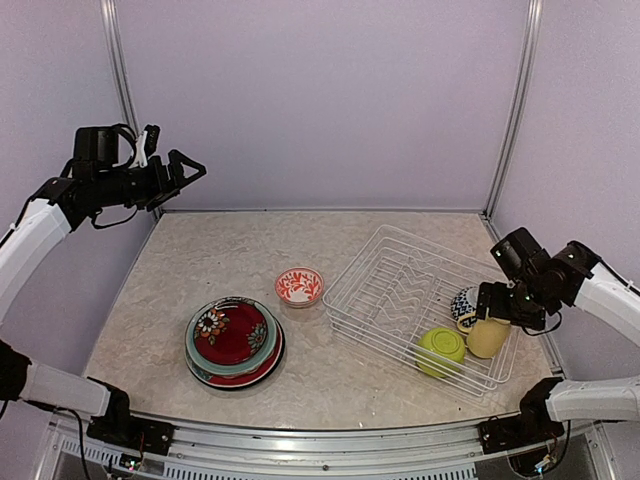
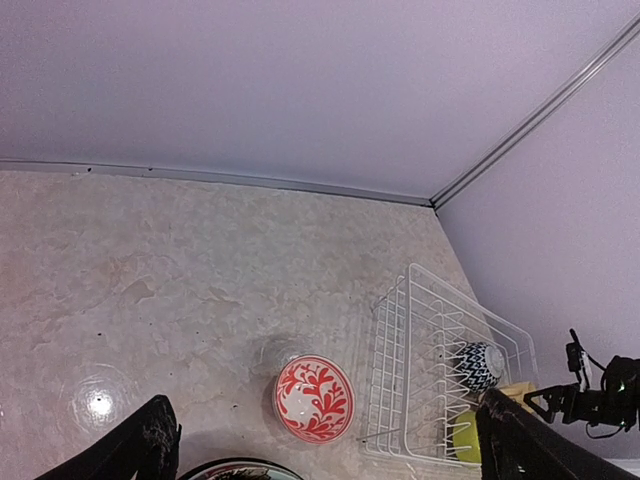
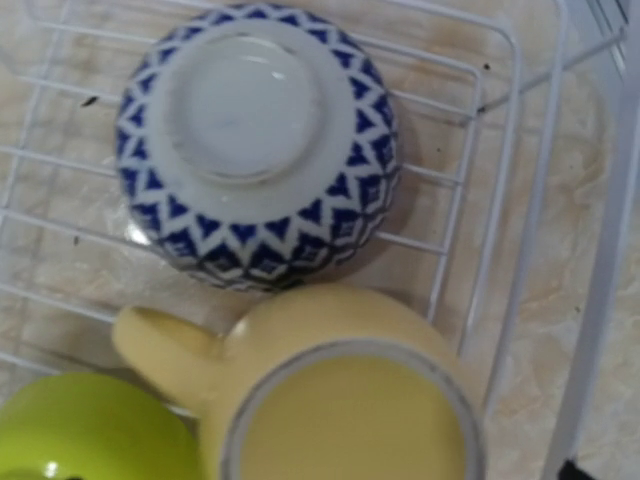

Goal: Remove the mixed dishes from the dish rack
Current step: Grab the cup from the dish rack.

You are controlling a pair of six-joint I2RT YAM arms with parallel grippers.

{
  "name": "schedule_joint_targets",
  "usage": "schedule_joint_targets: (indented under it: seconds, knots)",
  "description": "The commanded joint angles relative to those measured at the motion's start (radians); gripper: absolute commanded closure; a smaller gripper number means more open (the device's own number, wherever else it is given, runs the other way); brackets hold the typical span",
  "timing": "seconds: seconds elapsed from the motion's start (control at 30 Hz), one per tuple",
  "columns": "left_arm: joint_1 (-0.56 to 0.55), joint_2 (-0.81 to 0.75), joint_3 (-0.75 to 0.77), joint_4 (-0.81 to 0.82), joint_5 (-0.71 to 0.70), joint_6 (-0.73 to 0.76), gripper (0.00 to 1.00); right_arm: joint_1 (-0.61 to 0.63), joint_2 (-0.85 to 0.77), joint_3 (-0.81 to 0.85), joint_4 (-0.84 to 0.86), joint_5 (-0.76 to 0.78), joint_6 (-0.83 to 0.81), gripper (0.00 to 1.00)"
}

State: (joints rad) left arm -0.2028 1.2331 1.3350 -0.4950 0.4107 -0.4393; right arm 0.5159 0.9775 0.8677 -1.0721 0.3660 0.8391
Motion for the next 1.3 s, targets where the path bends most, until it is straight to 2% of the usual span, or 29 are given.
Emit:
schedule_joint_targets:
  seconds: [0.0, 0.17, 0.3, 0.4, 0.67, 0.97, 1.13, 1.27]
  knots:
    - [-0.017, -0.011, 0.015, -0.002, -0.008, 0.019, 0.01, -0.082, -0.019, -0.061, 0.106, -0.094, -0.079, 0.01]
    - [-0.02, -0.009, 0.018, -0.002, 0.002, 0.014, 0.01, -0.127, 0.006, -0.093, 0.192, -0.142, -0.148, 0.11]
    - [-0.021, -0.007, 0.017, -0.003, -0.004, 0.018, 0.01, -0.129, 0.045, -0.076, 0.178, -0.142, -0.177, 0.2]
    - [-0.022, -0.004, 0.019, -0.004, 0.0, 0.016, 0.01, -0.13, 0.061, -0.062, 0.157, -0.134, -0.193, 0.18]
    - [-0.024, -0.01, 0.017, -0.002, -0.004, 0.021, 0.01, -0.133, 0.109, -0.096, 0.155, -0.157, -0.235, 0.06]
    - [-0.031, -0.012, 0.018, -0.004, -0.006, 0.019, 0.01, -0.17, 0.194, -0.131, 0.303, -0.188, -0.184, 0.05]
    - [-0.033, -0.016, 0.016, 0.0, -0.001, 0.016, 0.01, -0.175, 0.225, -0.162, 0.327, -0.167, -0.176, 0.08]
    - [-0.033, -0.012, 0.016, 0.0, 0.001, 0.017, 0.01, -0.174, 0.189, -0.164, 0.346, -0.138, -0.157, 0.12]
